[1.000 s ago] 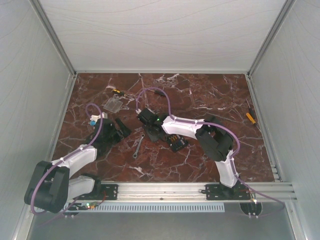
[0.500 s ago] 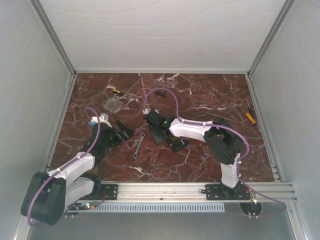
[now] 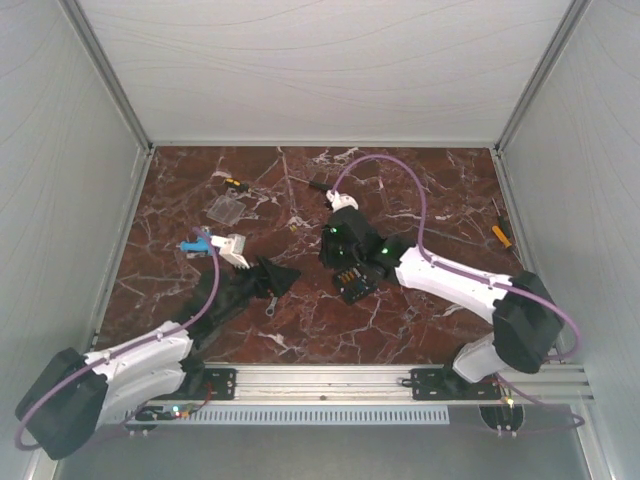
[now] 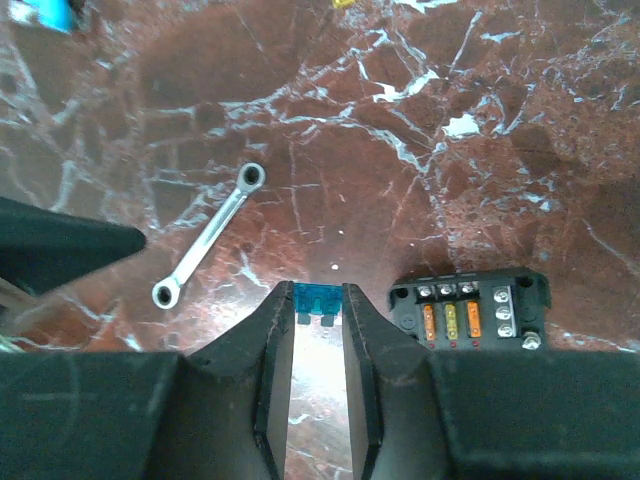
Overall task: Snap on the fuse box
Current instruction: Pick up the fuse from the center of the board.
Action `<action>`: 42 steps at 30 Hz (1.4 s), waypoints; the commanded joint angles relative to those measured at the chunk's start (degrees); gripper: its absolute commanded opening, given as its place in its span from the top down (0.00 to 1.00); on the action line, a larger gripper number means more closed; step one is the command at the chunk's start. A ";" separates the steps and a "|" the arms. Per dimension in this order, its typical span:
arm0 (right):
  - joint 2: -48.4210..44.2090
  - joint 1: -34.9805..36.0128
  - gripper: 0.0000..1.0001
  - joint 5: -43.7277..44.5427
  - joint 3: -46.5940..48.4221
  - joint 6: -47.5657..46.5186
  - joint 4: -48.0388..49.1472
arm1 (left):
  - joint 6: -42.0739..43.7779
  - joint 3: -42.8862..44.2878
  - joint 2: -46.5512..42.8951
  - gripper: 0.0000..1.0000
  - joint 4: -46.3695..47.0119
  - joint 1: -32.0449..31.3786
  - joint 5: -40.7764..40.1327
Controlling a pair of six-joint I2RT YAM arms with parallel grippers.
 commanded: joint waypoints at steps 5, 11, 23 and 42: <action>-10.96 0.16 0.83 -1.38 -7.24 8.21 9.91 | 9.61 1.37 5.73 0.34 22.01 -11.83 -9.62; -15.45 0.17 0.83 -2.15 -11.47 11.54 13.02 | 11.10 3.51 15.35 0.44 31.98 -13.89 -6.72; -19.21 0.29 0.83 -1.75 -16.04 15.64 14.96 | 12.11 8.22 23.35 0.57 36.15 -17.31 -11.00; -20.66 0.89 0.82 -1.68 -20.06 21.71 17.93 | 10.49 10.38 26.67 0.91 37.01 -18.70 -15.28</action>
